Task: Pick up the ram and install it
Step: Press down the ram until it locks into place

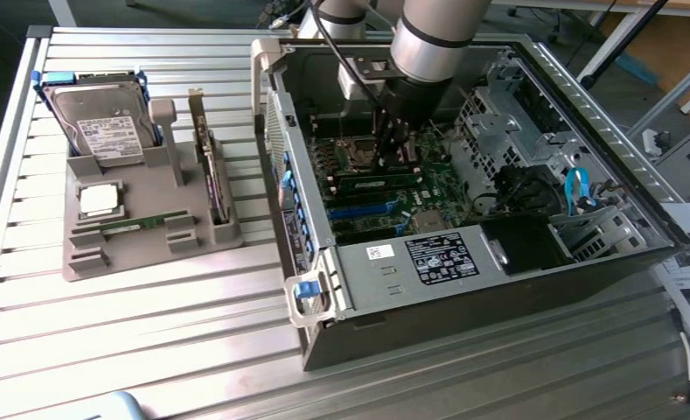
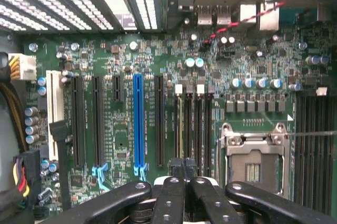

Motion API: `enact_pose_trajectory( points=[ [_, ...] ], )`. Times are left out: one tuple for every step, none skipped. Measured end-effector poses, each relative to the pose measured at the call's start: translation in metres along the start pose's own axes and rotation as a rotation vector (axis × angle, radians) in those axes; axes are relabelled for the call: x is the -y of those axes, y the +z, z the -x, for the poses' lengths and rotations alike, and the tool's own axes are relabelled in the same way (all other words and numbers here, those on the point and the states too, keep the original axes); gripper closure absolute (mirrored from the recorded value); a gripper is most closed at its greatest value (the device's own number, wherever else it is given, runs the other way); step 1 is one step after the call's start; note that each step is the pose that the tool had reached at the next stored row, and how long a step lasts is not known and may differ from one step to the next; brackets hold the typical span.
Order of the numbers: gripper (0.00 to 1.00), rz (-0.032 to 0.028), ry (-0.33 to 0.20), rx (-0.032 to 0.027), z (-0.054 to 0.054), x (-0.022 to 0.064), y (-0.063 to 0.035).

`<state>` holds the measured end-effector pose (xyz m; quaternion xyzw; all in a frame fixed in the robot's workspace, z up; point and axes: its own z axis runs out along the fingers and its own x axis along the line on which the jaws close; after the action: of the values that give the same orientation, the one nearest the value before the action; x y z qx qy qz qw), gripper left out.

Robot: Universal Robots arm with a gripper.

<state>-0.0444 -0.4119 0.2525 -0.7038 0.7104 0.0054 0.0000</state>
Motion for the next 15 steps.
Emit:
enact_pose_trajectory(
  points=[
    [0.89, 0.0000, 0.000, 0.0000, 0.0000, -0.0004, 0.0000],
    [0.89, 0.0000, 0.000, 0.0000, 0.0000, -0.0004, 0.0000],
    [0.89, 0.0000, 0.000, 0.0000, 0.0000, -0.0004, 0.0000],
    [0.89, 0.0000, 0.000, -0.0001, 0.0000, -0.0004, 0.0000],
    [0.89, 0.0000, 0.000, -0.0001, 0.0000, -0.0004, 0.0000],
    [0.89, 0.0000, 0.000, 0.0000, -0.0001, -0.0004, 0.0004],
    [0.89, 0.0000, 0.000, 0.0001, -0.0001, -0.0004, 0.0008],
    [0.89, 0.0000, 0.000, 0.0000, 0.0000, -0.0004, 0.0014],
    [0.89, 0.0000, 0.000, 0.0000, -0.0001, -0.0004, 0.0018],
    [0.89, 0.0001, 0.000, -0.0002, -0.0001, -0.0004, 0.0020],
    [0.89, 0.0001, 0.000, -0.0002, -0.0001, -0.0004, 0.0020],
    [0.89, 0.0001, 0.000, -0.0003, -0.0001, -0.0005, 0.0020],
    [0.89, 0.0001, 0.000, -0.0002, -0.0001, -0.0007, 0.0021],
    [0.89, 0.0000, 0.000, 0.0001, 0.0000, -0.0015, 0.0022],
    [0.89, -0.0001, 0.000, 0.0002, 0.0000, -0.0026, 0.0023]
  ],
)
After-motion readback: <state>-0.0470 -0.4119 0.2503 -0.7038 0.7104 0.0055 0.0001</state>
